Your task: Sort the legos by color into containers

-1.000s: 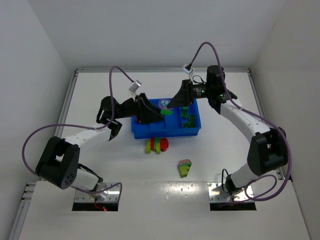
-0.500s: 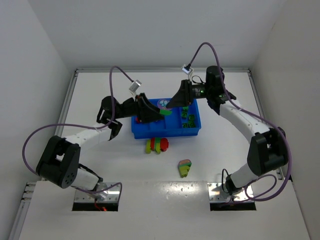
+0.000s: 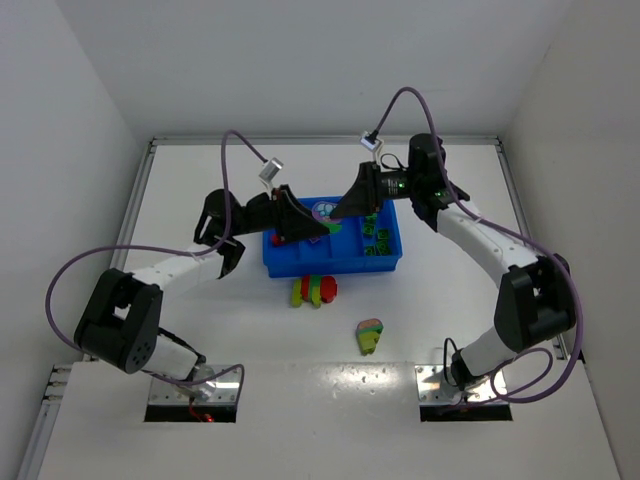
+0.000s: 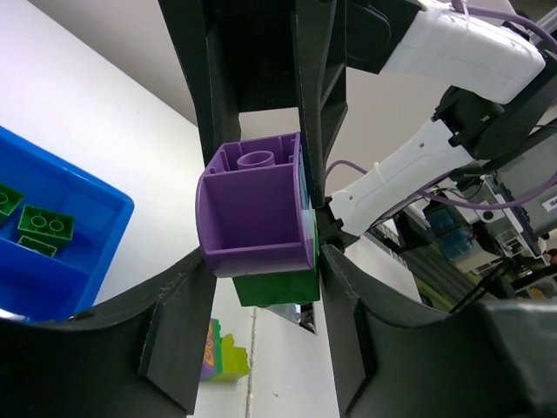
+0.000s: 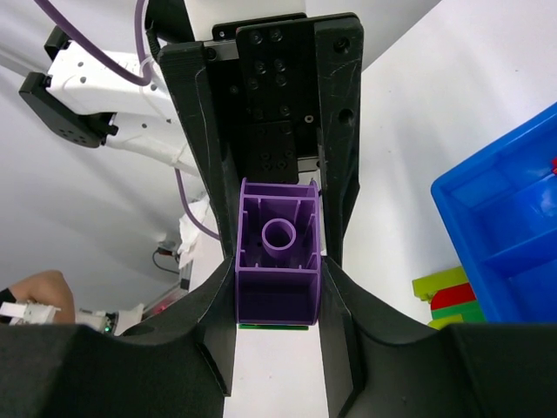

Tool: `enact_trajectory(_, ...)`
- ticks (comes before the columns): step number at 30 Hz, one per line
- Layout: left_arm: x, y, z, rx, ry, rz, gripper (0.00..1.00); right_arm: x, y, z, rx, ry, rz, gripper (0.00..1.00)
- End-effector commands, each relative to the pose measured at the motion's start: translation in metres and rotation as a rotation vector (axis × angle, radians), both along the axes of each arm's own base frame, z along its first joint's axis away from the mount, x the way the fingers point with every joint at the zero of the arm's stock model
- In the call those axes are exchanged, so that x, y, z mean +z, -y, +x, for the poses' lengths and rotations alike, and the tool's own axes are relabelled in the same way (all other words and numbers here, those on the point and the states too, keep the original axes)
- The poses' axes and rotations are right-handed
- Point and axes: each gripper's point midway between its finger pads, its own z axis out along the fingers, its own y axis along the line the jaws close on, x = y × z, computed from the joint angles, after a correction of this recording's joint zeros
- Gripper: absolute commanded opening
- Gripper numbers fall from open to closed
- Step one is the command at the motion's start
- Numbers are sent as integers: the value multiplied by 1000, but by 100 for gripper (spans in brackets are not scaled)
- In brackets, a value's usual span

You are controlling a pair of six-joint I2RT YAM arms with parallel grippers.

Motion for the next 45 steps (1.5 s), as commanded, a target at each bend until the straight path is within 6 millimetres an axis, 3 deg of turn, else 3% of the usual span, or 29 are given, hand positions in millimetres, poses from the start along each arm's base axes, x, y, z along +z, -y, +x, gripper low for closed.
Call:
enact_trajectory(1,18,-2,9,25,66,-18,55,13,-1,-6,5,67,26,8)
enact_trajectory(5,11,-2,11,28,57,-3,47,13,-1,-4,-4,68,25,8)
enact_trajectory(8,11,-2,11,28,57,-3,33,16,-2,-3,-4,76,28,6)
enact_trajectory(10,5,-3,10,31,49,14,19,19,1,2,-23,85,29,6)
enact_trajectory(12,-3,-5,9,49,47,50,12,18,3,8,-34,83,28,5)
enact_trajectory(21,-49,-17,-6,89,21,155,12,38,4,34,-106,146,41,3)
enact_trajectory(26,-58,-24,-20,89,43,191,12,42,9,52,-161,163,46,3)
enact_trajectory(29,-53,-30,-27,88,88,207,12,20,15,78,-241,159,-2,3)
enact_trajectory(32,-35,-43,-22,135,146,205,12,-19,15,94,-305,150,-116,3)
enact_trajectory(34,-21,-57,-9,212,156,216,12,-52,19,100,-362,138,-218,3)
enact_trajectory(36,-7,-67,0,268,177,223,12,-66,13,101,-384,135,-259,3)
enact_trajectory(41,-12,-107,39,502,150,388,11,-97,0,115,-439,178,-416,3)
enact_trajectory(42,-12,-112,43,524,141,394,11,-96,-7,120,-452,217,-442,3)
enact_trajectory(43,-5,-122,47,556,153,396,11,-114,-9,120,-447,194,-498,3)
enact_trajectory(45,-10,-132,52,597,128,412,11,-118,-18,128,-472,248,-564,1)
